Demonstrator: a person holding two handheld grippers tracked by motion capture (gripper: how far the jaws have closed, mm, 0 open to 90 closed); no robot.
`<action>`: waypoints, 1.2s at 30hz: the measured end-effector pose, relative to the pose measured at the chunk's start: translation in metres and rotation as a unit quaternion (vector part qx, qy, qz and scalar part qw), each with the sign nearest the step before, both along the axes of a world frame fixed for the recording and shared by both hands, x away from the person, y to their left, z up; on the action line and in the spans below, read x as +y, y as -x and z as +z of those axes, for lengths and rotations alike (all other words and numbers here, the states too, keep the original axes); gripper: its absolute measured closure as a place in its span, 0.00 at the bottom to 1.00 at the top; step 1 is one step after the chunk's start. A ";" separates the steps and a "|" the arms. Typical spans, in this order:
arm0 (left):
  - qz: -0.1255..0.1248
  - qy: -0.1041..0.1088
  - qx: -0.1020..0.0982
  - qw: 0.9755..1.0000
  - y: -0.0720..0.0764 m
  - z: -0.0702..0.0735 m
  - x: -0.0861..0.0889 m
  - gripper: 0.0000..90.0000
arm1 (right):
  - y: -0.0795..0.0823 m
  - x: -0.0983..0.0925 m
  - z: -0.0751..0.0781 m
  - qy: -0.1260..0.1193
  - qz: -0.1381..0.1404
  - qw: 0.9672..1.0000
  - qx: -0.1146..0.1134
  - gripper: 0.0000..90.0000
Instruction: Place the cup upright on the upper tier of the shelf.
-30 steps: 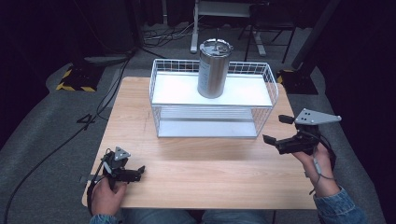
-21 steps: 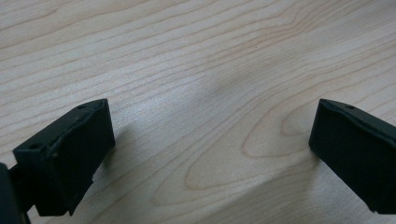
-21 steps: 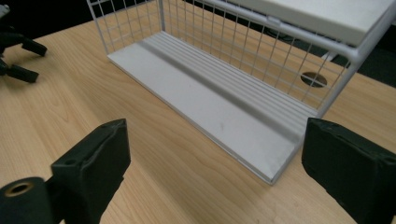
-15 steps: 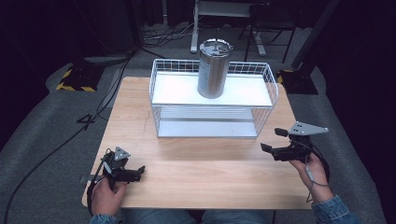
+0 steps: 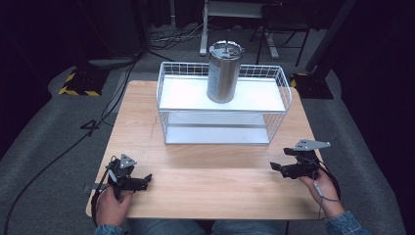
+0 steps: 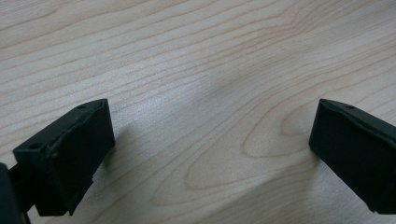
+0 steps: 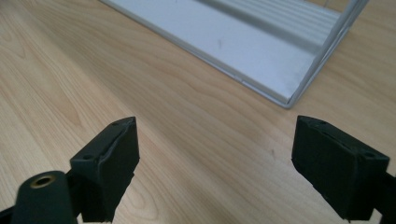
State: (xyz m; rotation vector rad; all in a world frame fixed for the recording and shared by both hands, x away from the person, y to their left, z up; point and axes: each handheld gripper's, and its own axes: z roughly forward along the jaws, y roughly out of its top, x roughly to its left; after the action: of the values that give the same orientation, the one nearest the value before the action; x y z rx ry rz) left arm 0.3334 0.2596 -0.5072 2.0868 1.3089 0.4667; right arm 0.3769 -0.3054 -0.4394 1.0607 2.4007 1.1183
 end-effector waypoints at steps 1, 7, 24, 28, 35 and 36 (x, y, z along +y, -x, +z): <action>0.000 0.000 0.000 1.000 0.000 0.000 0.000 0.01 | 0.000 0.000 -0.003 0.002 0.000 1.000 0.003 0.17; -0.001 0.000 0.000 1.000 0.000 0.000 0.000 0.01 | 0.003 0.002 -0.018 0.013 0.003 1.000 0.017 0.17; 0.000 0.000 0.000 1.000 0.000 0.000 0.000 0.01 | 0.008 0.007 -0.046 0.040 0.009 0.999 0.035 0.18; -0.001 -0.001 0.000 1.000 0.000 0.000 0.000 0.01 | 0.009 0.008 -0.051 0.047 0.010 0.998 0.036 0.18; -0.001 -0.001 0.000 1.000 0.000 0.000 0.000 0.01 | 0.013 0.009 -0.064 0.037 -0.001 0.999 0.005 0.10; -0.001 -0.001 0.000 1.000 0.000 0.000 0.000 0.01 | 0.013 0.009 -0.064 0.037 -0.001 0.999 0.005 0.10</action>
State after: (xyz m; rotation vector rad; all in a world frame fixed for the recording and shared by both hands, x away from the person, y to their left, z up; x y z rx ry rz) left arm 0.3335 0.2598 -0.5071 2.0897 1.3058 0.4672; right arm 0.3635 -0.2964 -0.5037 1.0484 2.4284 1.0170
